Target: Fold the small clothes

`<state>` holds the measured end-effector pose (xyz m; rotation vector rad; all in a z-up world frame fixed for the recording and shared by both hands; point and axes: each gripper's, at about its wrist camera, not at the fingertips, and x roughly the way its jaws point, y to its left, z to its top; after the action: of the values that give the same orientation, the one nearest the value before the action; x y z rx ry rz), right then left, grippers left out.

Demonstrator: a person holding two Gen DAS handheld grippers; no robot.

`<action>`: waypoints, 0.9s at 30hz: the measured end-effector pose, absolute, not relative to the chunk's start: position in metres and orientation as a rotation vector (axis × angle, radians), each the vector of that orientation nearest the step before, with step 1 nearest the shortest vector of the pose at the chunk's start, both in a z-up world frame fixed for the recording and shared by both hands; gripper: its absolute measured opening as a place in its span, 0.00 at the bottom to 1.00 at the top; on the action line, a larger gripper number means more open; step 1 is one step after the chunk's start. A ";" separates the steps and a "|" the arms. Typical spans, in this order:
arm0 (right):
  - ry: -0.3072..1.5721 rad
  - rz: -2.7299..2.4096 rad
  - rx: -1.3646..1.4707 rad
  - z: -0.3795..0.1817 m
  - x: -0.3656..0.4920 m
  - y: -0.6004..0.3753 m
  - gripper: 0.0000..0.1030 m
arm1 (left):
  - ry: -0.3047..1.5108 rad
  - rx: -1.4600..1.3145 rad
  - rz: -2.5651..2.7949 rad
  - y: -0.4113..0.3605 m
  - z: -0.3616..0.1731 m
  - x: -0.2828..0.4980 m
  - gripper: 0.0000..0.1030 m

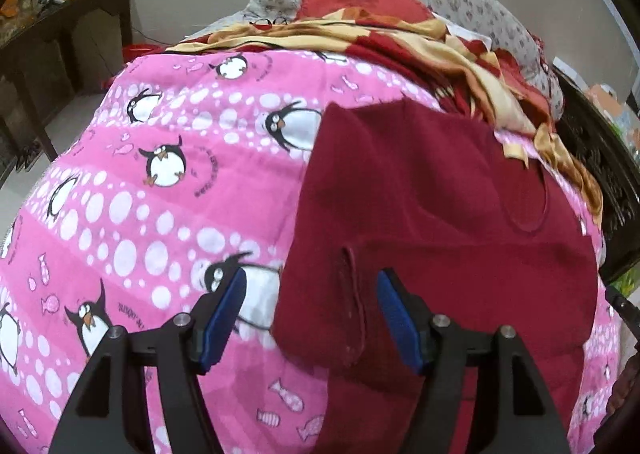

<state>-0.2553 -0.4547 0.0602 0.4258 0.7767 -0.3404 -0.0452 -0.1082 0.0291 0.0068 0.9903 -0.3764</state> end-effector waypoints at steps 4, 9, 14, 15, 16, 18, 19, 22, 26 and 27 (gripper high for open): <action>0.752 -0.360 0.400 0.063 -0.224 -0.456 0.34 | 1.003 0.030 -0.338 -0.116 0.017 -0.032 0.69; 0.827 -0.422 0.419 0.032 -0.184 -0.482 0.34 | 1.029 0.032 -0.336 -0.119 0.006 -0.026 0.76; 0.824 -0.411 0.393 0.049 -0.199 -0.475 0.34 | 1.024 0.041 -0.356 -0.110 0.016 -0.034 0.76; 0.821 -0.394 0.392 0.053 -0.208 -0.470 0.34 | 1.019 0.051 -0.362 -0.108 0.018 -0.038 0.76; 0.824 -0.378 0.392 0.055 -0.215 -0.466 0.34 | 1.012 0.061 -0.367 -0.107 0.020 -0.041 0.76; 0.840 -0.365 0.382 0.056 -0.234 -0.453 0.35 | 0.995 0.074 -0.374 -0.102 0.024 -0.051 0.76; 0.845 -0.366 0.376 0.054 -0.243 -0.447 0.35 | 0.990 0.077 -0.377 -0.100 0.025 -0.055 0.77; 0.894 -0.373 0.378 0.037 -0.261 -0.438 0.35 | 0.997 0.076 -0.376 -0.097 0.020 -0.063 0.80; 0.927 -0.407 0.380 0.014 -0.263 -0.441 0.43 | 1.034 0.067 -0.384 -0.099 0.014 -0.069 0.80; 0.932 -0.404 0.409 0.016 -0.264 -0.444 0.43 | 1.035 0.062 -0.391 -0.098 0.017 -0.073 0.80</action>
<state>-0.2642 -0.4440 0.0156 0.4089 0.9320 -0.4040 -0.0734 -0.0984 0.0171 0.0625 1.0351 -0.3912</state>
